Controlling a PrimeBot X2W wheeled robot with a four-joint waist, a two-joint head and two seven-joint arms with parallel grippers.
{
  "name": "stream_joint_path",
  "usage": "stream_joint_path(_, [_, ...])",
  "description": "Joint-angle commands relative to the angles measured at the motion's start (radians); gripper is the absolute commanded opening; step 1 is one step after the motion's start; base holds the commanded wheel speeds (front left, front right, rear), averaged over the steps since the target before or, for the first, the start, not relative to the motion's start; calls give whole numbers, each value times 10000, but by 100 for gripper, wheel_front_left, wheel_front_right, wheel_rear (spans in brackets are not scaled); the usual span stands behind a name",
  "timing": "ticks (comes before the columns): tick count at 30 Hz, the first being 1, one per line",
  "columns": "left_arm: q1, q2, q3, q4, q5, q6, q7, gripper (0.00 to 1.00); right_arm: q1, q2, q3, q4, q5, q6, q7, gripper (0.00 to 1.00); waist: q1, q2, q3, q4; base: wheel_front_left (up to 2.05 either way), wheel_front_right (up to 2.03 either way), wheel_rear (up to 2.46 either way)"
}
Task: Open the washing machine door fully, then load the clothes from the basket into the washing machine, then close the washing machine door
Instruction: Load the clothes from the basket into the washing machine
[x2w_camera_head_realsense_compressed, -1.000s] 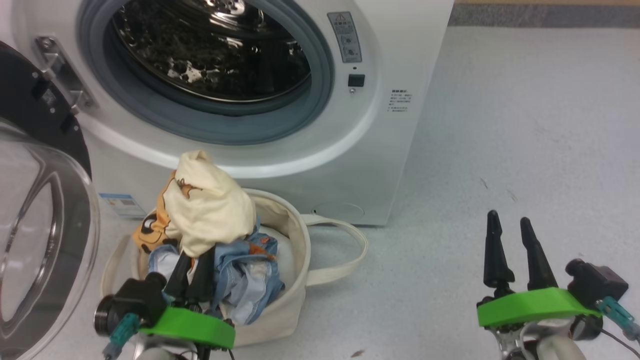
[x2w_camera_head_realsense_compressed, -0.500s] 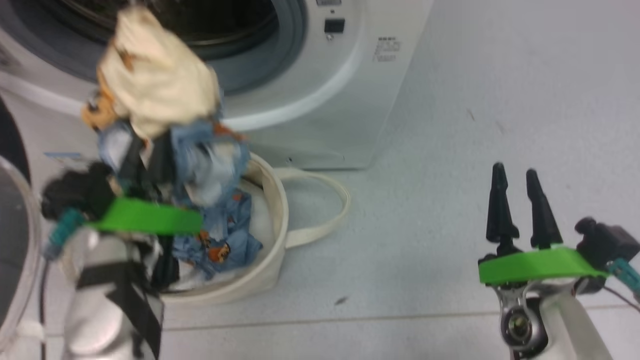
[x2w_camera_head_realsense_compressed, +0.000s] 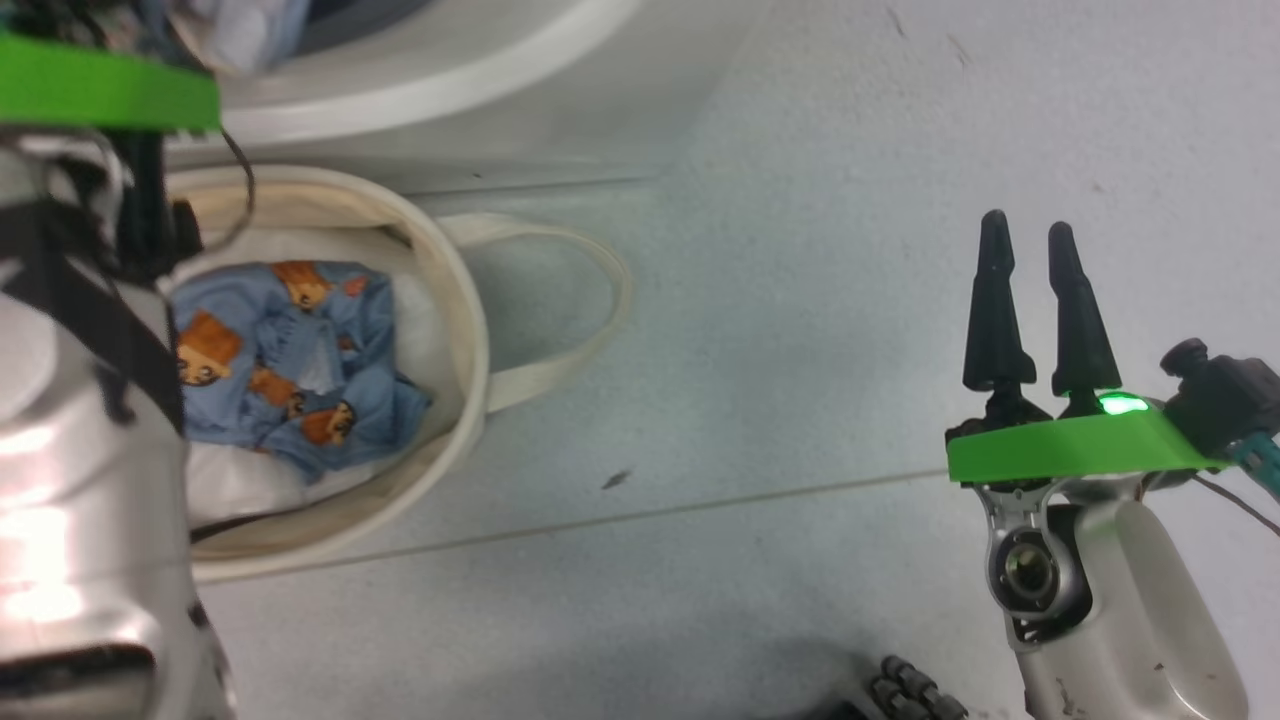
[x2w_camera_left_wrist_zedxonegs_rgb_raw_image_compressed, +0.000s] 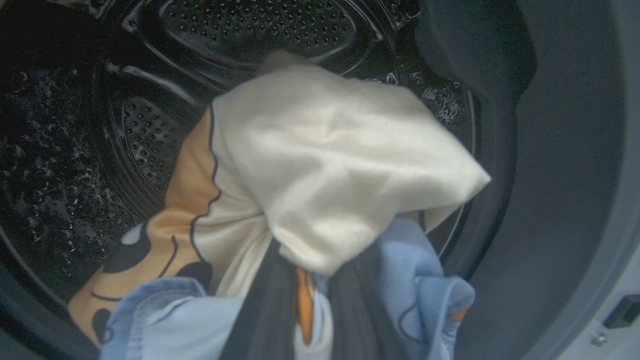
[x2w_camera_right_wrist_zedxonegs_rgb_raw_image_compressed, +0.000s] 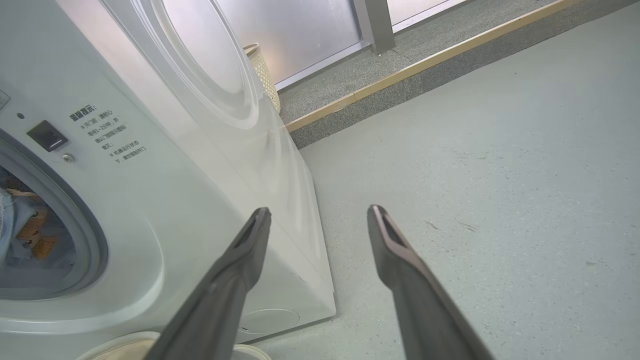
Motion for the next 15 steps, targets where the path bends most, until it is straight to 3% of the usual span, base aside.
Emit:
stream_joint_path(1, [-620, 475, 252, -118, 75, -27, -47, 0, -23, -18, 245, -381, 137, 2, -124, 100, -3, 2, 535, -476, 0, 0, 0])
stream_joint_path(10, [-3995, 1633, 444, 2067, 645, 148, -47, 0, -370, -18, 775, -530, 544, 2, -124, 100, -3, 2, 1710, -1319, 0, 0, 0])
stream_joint_path(15, [-5025, 2109, 484, 2749, 838, 335, -47, 0, -384, -18, 878, -592, 874, 2, -124, 100, -3, 2, 2146, -1555, 0, 0, 0])
